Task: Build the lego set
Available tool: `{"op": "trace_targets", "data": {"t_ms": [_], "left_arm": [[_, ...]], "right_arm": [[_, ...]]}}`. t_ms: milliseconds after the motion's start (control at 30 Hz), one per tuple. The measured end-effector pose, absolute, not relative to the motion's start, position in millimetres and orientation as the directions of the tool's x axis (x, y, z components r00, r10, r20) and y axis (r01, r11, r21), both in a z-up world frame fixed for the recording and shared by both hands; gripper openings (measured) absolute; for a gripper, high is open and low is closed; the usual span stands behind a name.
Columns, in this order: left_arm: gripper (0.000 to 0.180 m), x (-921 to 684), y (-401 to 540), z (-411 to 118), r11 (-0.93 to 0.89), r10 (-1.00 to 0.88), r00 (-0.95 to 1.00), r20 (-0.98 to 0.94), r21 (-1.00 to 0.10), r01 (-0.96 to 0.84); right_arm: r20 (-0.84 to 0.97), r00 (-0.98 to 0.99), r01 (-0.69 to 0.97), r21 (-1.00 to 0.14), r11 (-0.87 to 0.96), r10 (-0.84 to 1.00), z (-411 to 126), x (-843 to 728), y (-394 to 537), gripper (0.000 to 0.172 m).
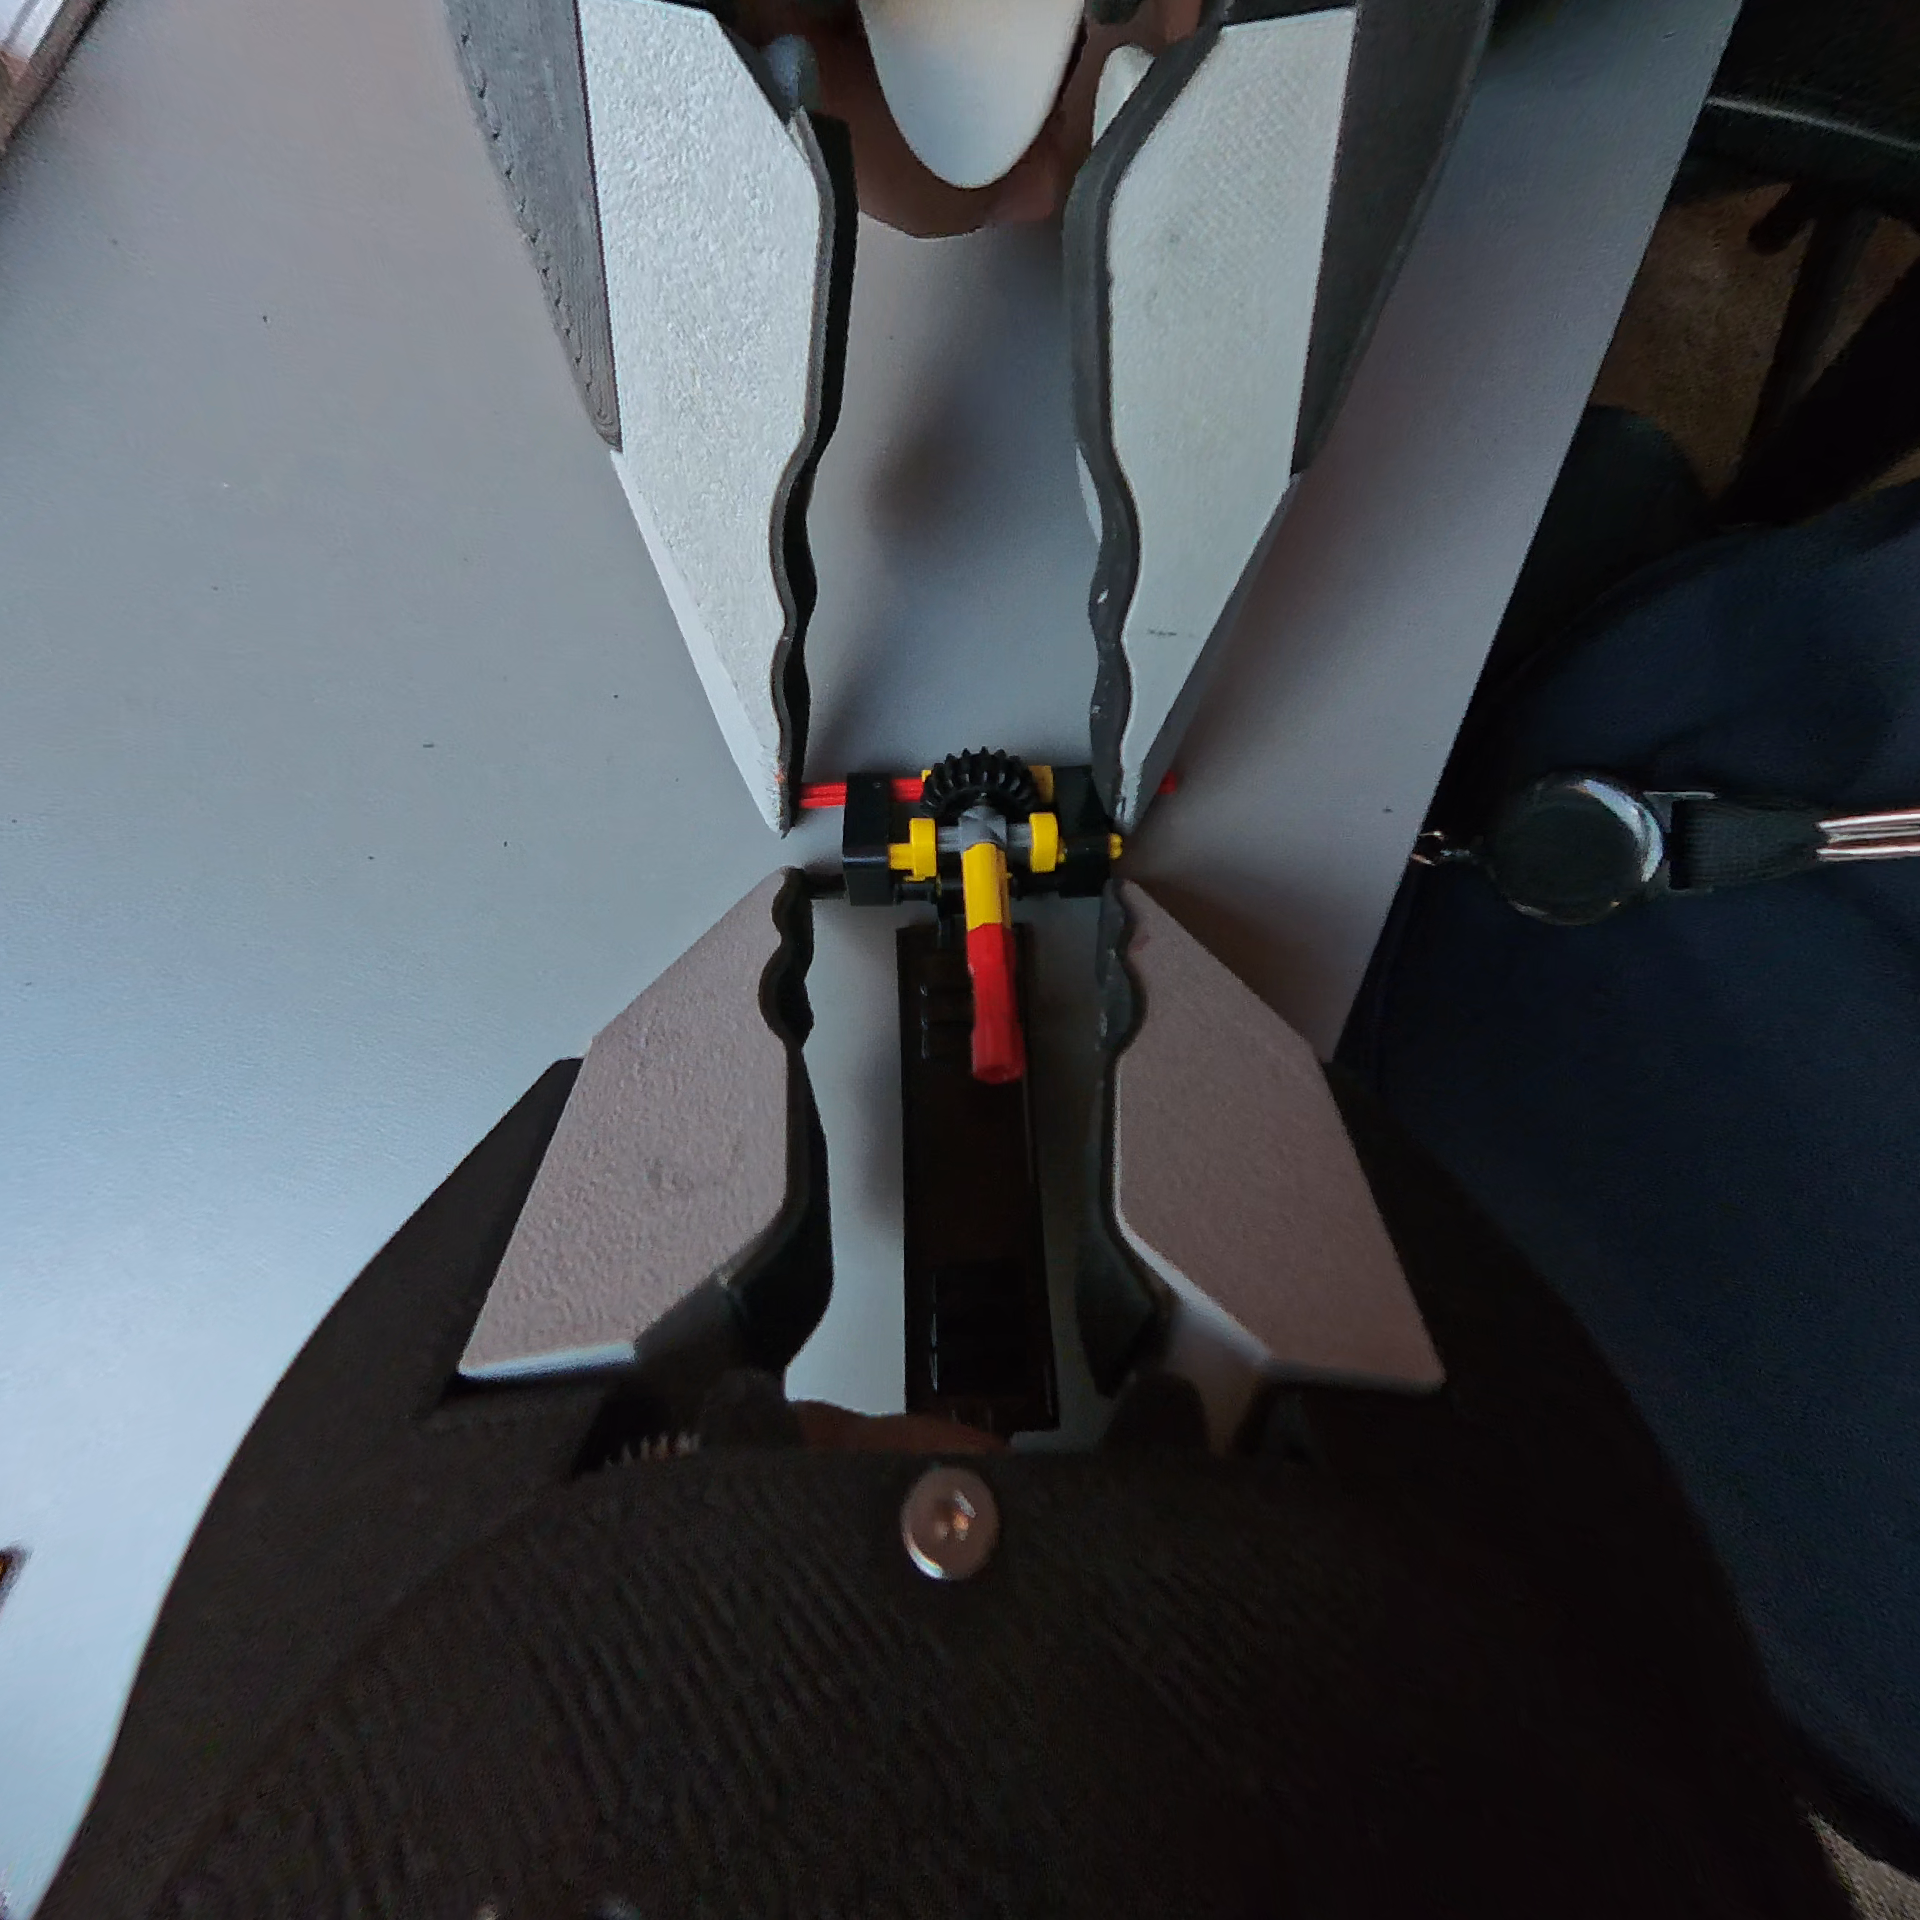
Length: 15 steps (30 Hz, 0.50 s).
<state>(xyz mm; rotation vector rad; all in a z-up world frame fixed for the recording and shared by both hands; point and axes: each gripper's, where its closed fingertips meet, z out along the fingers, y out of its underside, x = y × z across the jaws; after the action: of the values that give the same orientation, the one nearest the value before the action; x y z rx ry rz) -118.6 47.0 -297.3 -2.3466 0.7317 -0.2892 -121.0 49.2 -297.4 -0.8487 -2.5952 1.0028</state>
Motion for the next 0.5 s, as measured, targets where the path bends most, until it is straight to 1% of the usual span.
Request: {"op": "trace_targets", "data": {"t_ms": [67,200,267,367,500], "left_arm": [[0.053,-118.2,46.6,-297.1,-0.629,-0.58,0.815,0.0,-0.636,-0.448],[0.053,-117.6,46.2,-297.0,-0.605,-0.618,0.785,-0.035,-0.617,-0.504],[0.052,-117.6,45.5,-296.7,-0.595,-0.62,0.784,-0.03,-0.633,-0.495],[0.052,-117.7,44.9,-296.1,-0.578,-0.601,0.799,-0.016,-0.681,-0.449],[0.053,-118.6,44.7,-296.6,-0.581,-0.607,0.795,-0.003,-0.68,-0.447]], "right_arm": [[0.004,-0.808,0.434,-0.671,0.601,0.589,-297.6,-120.6,49.0,0.057],[0.024,-0.836,0.413,-0.631,0.657,0.549,-298.1,-119.0,49.0,0.056],[0.038,-0.847,0.394,-0.626,0.673,0.531,-298.1,-118.6,48.3,0.056],[0.033,-0.842,0.388,-0.656,0.647,0.539,-297.7,-118.8,47.3,0.056],[0.048,-0.836,0.362,-0.7,0.615,0.547,-297.3,-119.4,47.1,0.057]]}}
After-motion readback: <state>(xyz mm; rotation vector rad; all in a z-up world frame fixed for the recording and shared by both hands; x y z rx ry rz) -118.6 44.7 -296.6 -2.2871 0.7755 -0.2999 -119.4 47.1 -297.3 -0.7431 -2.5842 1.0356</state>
